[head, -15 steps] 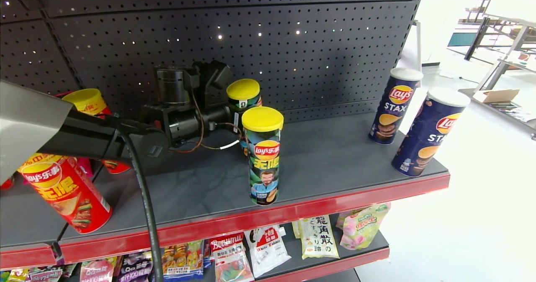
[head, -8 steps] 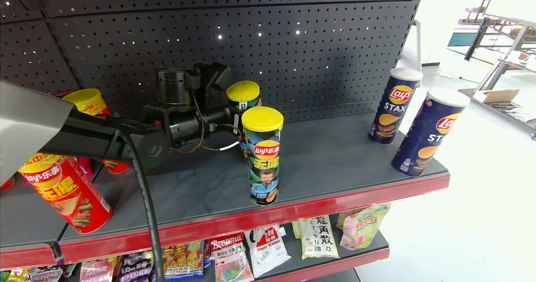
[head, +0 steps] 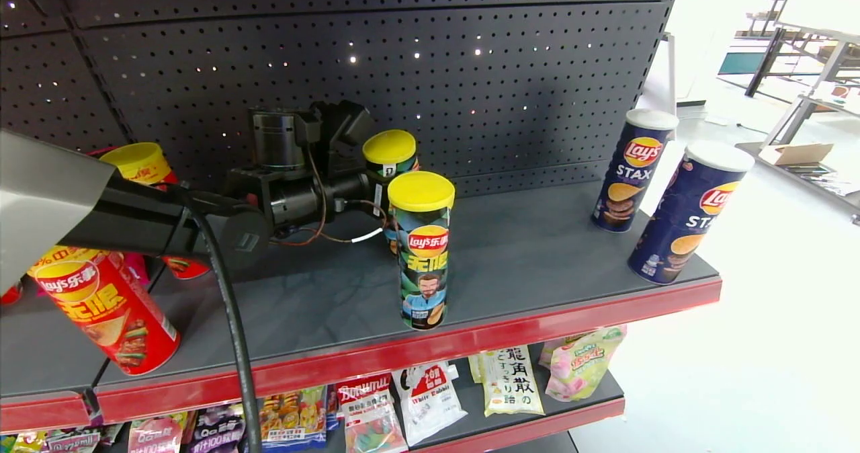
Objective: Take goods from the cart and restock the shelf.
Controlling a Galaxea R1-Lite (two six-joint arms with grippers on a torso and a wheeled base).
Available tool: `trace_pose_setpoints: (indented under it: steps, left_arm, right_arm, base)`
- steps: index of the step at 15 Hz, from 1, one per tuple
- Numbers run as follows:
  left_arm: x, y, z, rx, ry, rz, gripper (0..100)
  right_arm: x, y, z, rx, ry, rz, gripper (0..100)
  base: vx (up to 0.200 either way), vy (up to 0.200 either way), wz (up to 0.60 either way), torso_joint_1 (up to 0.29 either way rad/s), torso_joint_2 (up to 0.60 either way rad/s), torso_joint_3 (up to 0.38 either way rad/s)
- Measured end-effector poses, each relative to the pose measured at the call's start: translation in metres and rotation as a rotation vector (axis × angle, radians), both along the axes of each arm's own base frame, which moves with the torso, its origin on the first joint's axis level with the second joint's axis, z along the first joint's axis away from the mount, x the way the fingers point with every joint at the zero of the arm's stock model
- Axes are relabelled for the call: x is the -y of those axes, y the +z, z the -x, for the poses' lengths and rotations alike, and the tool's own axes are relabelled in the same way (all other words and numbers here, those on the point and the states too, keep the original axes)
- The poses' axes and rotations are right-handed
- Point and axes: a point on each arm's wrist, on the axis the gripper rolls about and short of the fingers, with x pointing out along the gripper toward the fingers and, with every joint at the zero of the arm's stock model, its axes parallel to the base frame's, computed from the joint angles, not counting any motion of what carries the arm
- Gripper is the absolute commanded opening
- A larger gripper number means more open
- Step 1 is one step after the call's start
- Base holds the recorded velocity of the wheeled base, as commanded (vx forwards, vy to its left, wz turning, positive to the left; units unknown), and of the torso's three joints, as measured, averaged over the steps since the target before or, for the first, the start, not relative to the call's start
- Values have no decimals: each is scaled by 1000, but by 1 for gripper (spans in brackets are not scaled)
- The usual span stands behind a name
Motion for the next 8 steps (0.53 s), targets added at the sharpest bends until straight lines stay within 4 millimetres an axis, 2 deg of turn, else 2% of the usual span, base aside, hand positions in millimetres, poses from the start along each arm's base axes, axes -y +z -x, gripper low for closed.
trace_pose_setpoints:
  steps: [2,3,8]
  left_arm:
    - [0,-1,0,2,0,-6,0]
    - [0,-1,0,1,0,-6,100]
    - [-1,-1,1,-6,1,-5,100]
  right_arm:
    - [0,0,0,0,0,0,100]
    - [0,0,0,0,0,0,100]
    - [0,0,0,0,0,0,100]
  base:
    - [0,0,0,0,0,0]
    - [0,0,0,0,0,0]
    - [0,0,0,0,0,0]
